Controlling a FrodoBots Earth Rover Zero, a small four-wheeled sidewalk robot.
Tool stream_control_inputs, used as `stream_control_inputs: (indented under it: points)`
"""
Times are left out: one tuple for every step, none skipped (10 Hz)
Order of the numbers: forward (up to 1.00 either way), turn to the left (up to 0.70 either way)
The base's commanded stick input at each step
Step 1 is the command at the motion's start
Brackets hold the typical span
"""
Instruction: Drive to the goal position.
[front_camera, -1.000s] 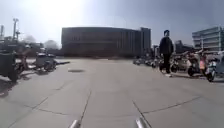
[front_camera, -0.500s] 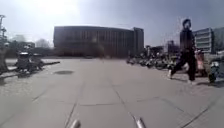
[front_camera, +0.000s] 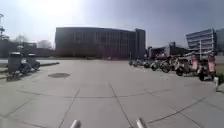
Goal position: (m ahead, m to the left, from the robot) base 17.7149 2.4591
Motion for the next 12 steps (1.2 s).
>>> stream_control_inputs:
  points:
    - [1.0,0.0]
    - [1.0,0.0]
    - [1.0,0.0]
    - [1.0,0.0]
    - [1.0,0.0]
    - [1.0,0.0]
    - [1.0,0.0]
    - [1.0,0.01]
    - [1.0,0.05]
    - [1.0,0.25]
    - [1.0,0.4]
    - [1.0,0.24]
